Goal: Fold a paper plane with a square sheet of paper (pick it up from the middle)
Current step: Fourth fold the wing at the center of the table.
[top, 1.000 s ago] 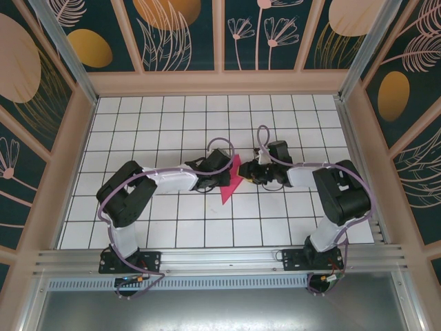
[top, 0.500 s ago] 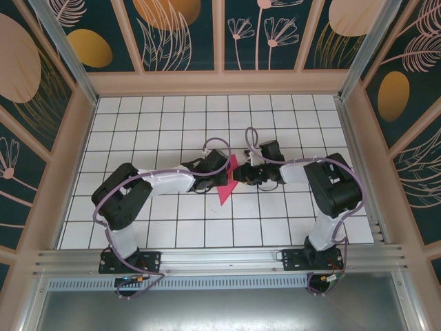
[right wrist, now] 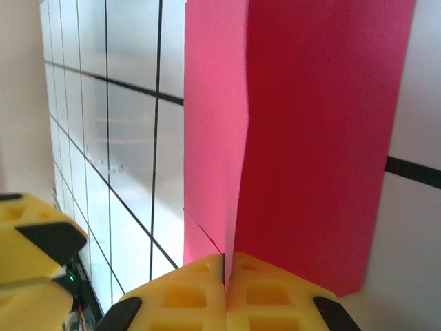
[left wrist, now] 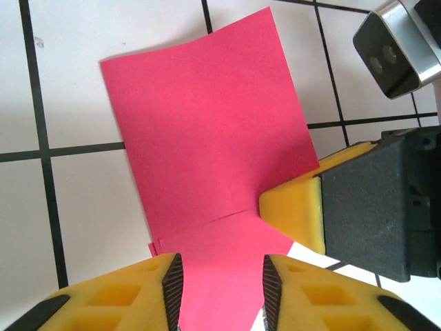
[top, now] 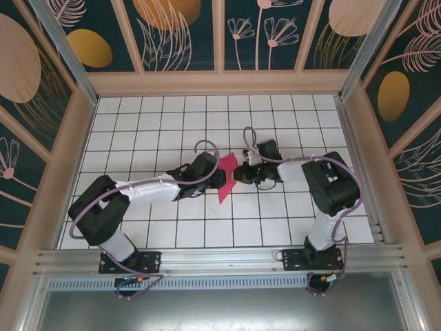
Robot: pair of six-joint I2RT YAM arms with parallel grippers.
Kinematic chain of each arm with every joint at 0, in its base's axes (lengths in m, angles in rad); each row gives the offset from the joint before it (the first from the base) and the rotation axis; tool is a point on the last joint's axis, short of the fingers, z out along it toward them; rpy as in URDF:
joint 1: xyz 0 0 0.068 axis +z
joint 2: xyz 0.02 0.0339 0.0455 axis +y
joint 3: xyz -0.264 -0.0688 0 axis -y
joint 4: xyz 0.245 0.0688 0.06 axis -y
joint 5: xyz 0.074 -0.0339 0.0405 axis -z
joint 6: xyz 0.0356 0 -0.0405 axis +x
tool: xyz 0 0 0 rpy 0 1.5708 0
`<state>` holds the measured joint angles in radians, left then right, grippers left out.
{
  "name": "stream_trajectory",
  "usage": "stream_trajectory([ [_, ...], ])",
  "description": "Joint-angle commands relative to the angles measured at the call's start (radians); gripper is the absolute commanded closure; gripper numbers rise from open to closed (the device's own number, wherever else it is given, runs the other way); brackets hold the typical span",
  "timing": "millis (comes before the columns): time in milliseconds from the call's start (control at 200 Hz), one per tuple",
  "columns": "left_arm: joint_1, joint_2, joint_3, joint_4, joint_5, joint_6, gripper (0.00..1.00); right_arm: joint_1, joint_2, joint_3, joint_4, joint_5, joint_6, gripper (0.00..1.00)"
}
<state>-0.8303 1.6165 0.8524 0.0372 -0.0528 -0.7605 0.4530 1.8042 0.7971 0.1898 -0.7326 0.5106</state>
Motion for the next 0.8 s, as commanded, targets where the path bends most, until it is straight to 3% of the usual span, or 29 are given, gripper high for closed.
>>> stream_trajectory([
  [0,-0.008,-0.011,-0.013,0.064,0.042,0.041,0.57,0.006,-0.060,0.006,0.056,0.073,0.112,0.96],
  [330,-0.116,0.091,0.106,-0.047,-0.088,0.133,0.51,0.010,-0.141,-0.117,0.191,0.222,0.444,0.97],
  [796,-0.151,0.196,0.152,-0.054,-0.214,0.164,0.51,0.009,-0.164,-0.105,0.163,0.223,0.441,0.95],
])
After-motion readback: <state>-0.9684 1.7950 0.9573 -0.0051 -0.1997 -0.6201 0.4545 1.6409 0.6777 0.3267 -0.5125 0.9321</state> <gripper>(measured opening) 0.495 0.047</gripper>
